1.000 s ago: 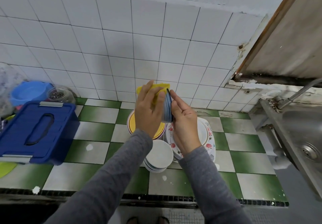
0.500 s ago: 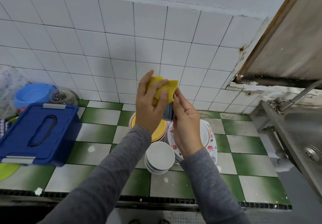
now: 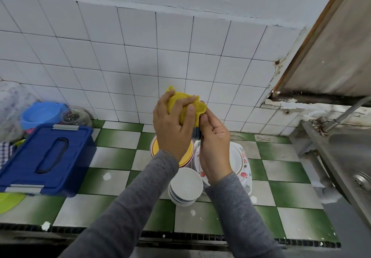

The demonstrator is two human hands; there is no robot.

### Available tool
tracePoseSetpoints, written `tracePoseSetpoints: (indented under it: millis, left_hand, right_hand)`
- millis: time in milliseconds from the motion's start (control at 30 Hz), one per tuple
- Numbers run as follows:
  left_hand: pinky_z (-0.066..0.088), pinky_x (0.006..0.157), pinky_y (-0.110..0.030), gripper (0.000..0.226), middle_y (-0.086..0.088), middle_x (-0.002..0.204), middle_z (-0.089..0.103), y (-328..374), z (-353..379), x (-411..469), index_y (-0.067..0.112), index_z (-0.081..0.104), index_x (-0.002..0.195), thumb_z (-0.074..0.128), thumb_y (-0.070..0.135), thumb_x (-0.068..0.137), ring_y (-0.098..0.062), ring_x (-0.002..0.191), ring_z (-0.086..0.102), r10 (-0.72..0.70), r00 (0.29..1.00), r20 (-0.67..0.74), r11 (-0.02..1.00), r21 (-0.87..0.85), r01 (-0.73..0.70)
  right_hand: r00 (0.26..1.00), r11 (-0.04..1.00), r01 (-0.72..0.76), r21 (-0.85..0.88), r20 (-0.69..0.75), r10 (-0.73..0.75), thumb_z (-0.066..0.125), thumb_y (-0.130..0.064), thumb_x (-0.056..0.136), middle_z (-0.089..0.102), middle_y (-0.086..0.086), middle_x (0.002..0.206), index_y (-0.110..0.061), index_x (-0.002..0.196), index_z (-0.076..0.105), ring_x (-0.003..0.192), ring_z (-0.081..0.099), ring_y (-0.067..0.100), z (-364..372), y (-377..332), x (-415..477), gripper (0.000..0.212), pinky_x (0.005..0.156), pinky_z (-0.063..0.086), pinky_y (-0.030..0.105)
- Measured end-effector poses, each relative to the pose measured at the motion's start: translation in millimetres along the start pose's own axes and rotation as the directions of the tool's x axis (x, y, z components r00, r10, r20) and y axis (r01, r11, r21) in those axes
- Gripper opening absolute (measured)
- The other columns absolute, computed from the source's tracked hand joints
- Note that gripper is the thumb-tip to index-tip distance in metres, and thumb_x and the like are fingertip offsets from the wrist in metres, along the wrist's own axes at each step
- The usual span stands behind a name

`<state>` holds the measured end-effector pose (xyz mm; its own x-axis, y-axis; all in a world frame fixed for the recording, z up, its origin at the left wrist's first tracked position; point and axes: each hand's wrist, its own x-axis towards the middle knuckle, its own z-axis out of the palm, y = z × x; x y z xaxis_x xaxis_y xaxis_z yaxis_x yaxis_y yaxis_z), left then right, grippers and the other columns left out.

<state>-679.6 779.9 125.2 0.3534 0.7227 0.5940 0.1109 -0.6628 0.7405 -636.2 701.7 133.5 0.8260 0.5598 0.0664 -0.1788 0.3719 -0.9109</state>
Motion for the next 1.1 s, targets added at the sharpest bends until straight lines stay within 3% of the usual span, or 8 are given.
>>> tracePoseSetpoints:
  millis: [133,300,400,533,667,867,1000,1100]
  left_hand:
    - [0.041,0.109,-0.037,0.050,-0.004,0.147,0.048,-16,-9,4,0.012,0.047,0.141,0.041,0.039,0.100,-0.019,0.134,0.046,0.095,0.982,0.162,0.992,-0.097,-0.080]
    - [0.023,0.119,-0.043,0.050,-0.010,0.159,0.032,-43,-22,14,0.016,0.042,0.149,0.030,0.038,0.106,-0.027,0.149,0.025,0.394,0.861,0.323,0.870,0.172,-0.462]
    - [0.021,0.120,-0.033,0.046,-0.011,0.157,0.030,-36,-17,6,0.018,0.046,0.148,0.035,0.031,0.105,-0.024,0.144,0.028,0.290,0.921,0.261,0.948,0.053,-0.313]
    - [0.036,0.115,-0.047,0.048,-0.005,0.156,0.034,-21,-13,0,0.015,0.043,0.147,0.039,0.024,0.100,-0.022,0.143,0.035,0.164,0.961,0.223,0.966,-0.234,-0.110]
    - [0.040,0.111,-0.034,0.056,0.000,0.148,0.047,-7,-15,11,0.015,0.042,0.149,0.042,0.042,0.099,-0.017,0.134,0.045,0.035,0.991,0.132,0.974,-0.225,-0.004]
    - [0.041,0.111,-0.031,0.044,-0.004,0.145,0.052,-12,-16,31,0.010,0.055,0.139,0.040,0.027,0.102,-0.013,0.133,0.048,0.174,0.973,0.151,0.973,-0.178,-0.147]
    - [0.041,0.109,-0.048,0.038,-0.008,0.144,0.052,-17,-14,22,0.007,0.059,0.135,0.044,0.018,0.101,-0.026,0.133,0.047,0.439,0.889,0.131,0.898,-0.034,-0.439]
    - [0.043,0.106,-0.051,0.040,-0.009,0.145,0.052,-22,-16,27,0.005,0.058,0.136,0.043,0.019,0.101,-0.026,0.133,0.049,0.455,0.878,0.145,0.890,-0.051,-0.453]
  right_hand:
    - [1.000,0.999,0.015,0.029,0.014,-0.016,0.051,-0.012,0.102,0.071,-0.005,0.122,-0.025,0.119,0.067,0.118,0.066,0.014,-4,-7,-2,0.027,0.089,0.055,0.023]
    - [1.000,0.999,0.027,0.032,-0.004,-0.027,0.050,-0.009,0.102,0.073,-0.008,0.114,-0.021,0.123,0.064,0.104,0.071,0.010,-7,-15,3,0.028,0.079,0.056,0.020]
    - [1.000,0.999,0.011,0.037,-0.016,-0.010,0.052,-0.012,0.102,0.073,-0.004,0.119,-0.022,0.122,0.066,0.108,0.070,0.015,-5,-13,6,0.027,0.082,0.057,0.024]
    - [1.000,0.998,-0.019,0.060,0.009,0.019,0.051,-0.012,0.102,0.072,-0.001,0.121,-0.021,0.122,0.066,0.114,0.068,0.020,0,-10,5,0.027,0.087,0.057,0.026]
    - [0.999,1.000,-0.028,0.011,0.036,0.028,0.051,-0.014,0.101,0.072,0.000,0.121,-0.023,0.120,0.067,0.116,0.067,0.021,5,-11,5,0.026,0.094,0.057,0.034]
    - [1.000,0.998,0.012,-0.058,0.029,-0.011,0.051,-0.014,0.102,0.071,0.003,0.122,-0.025,0.114,0.070,0.118,0.066,0.022,4,-12,3,0.025,0.098,0.055,0.039]
    - [1.000,1.000,-0.006,-0.017,0.011,0.007,0.049,-0.010,0.104,0.073,0.001,0.117,-0.024,0.112,0.071,0.113,0.068,0.020,3,-15,8,0.027,0.087,0.057,0.028]
    - [0.999,0.998,-0.005,-0.055,0.039,0.007,0.049,-0.011,0.103,0.074,0.001,0.114,-0.025,0.110,0.071,0.112,0.068,0.022,3,-17,8,0.027,0.087,0.058,0.028]
